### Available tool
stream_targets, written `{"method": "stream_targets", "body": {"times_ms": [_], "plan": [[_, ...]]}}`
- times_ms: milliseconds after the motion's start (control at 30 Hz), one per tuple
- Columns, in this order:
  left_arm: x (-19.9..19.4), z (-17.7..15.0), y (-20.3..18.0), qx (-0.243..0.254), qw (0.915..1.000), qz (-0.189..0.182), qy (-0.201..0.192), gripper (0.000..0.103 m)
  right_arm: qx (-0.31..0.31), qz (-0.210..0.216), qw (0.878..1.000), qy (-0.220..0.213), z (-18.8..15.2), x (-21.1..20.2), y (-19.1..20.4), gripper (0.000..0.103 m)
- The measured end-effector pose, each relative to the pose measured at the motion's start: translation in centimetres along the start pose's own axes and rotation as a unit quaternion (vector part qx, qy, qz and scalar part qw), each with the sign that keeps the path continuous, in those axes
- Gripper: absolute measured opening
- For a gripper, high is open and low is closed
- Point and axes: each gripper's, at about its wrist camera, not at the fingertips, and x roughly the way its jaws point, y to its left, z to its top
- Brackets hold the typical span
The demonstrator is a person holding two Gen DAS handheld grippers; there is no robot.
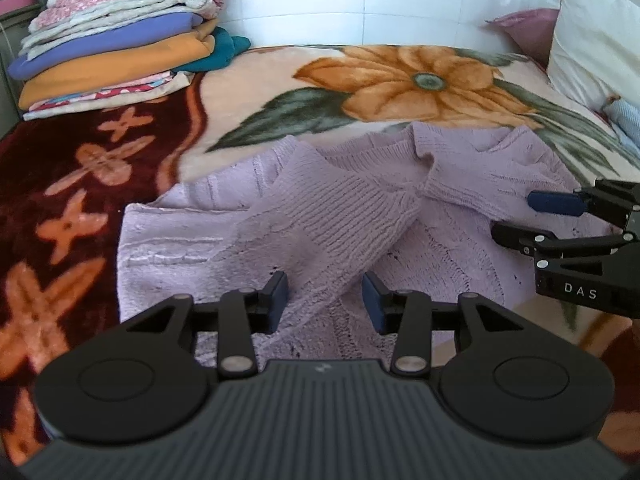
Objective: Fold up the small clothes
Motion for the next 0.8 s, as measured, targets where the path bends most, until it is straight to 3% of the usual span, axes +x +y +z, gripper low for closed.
{"method": "stream_targets", "body": {"times_ms": [233,800], "plan": [[0.6,0.0,-0.2,0.004,1.0,0.001,0.001,0.048,0.001,-0.003,1.0,-0.01,-0.5,0.6,0.0,0.067],[1.3,-0.3,-0.3,0.004,0.9999,0.009,-0.011,0.051,0.013,0.0,1.0,-0.021,-1.1,0.9,0.0,0.07]]}}
